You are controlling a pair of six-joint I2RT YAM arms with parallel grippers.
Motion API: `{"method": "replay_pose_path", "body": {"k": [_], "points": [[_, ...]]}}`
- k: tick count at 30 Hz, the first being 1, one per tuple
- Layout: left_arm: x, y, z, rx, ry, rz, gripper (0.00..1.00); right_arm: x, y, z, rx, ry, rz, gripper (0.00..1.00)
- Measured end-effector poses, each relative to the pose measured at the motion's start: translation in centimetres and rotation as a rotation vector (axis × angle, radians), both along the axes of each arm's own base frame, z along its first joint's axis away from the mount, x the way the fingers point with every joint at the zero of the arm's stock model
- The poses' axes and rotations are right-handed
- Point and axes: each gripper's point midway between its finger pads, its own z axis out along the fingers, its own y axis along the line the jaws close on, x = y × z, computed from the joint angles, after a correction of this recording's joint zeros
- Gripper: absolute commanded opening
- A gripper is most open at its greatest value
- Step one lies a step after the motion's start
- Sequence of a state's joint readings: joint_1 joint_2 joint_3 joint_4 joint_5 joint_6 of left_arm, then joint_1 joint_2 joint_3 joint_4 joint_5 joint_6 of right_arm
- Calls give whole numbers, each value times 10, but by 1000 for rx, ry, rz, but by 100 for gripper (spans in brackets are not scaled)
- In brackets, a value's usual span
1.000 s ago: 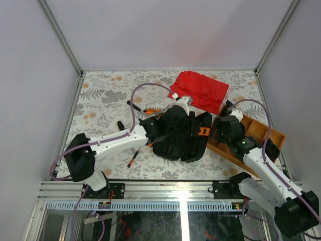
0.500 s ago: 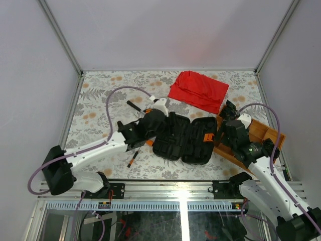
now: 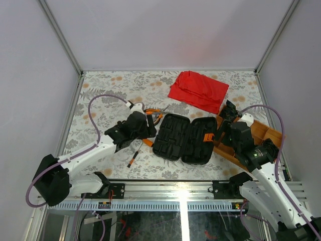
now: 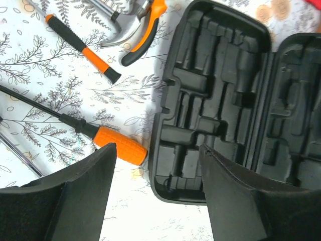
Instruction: Sort the tools into containers
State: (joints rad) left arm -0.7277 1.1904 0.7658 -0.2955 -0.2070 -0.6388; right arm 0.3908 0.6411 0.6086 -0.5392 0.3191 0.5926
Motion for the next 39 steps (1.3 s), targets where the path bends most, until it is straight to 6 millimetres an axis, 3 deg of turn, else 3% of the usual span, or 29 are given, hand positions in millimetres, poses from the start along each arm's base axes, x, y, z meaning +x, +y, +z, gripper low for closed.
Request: {"method": "replay_pose_path", "body": {"k": [11, 26, 39], "points": [[7, 6, -49, 139, 103, -18, 65, 1, 15, 2, 53, -7, 59, 80], [15, 5, -56, 186, 104, -45, 63, 0, 19, 0, 69, 0, 79, 80], [25, 2, -78, 235, 138, -51, 62, -1, 20, -1, 70, 1, 82, 80]]}}
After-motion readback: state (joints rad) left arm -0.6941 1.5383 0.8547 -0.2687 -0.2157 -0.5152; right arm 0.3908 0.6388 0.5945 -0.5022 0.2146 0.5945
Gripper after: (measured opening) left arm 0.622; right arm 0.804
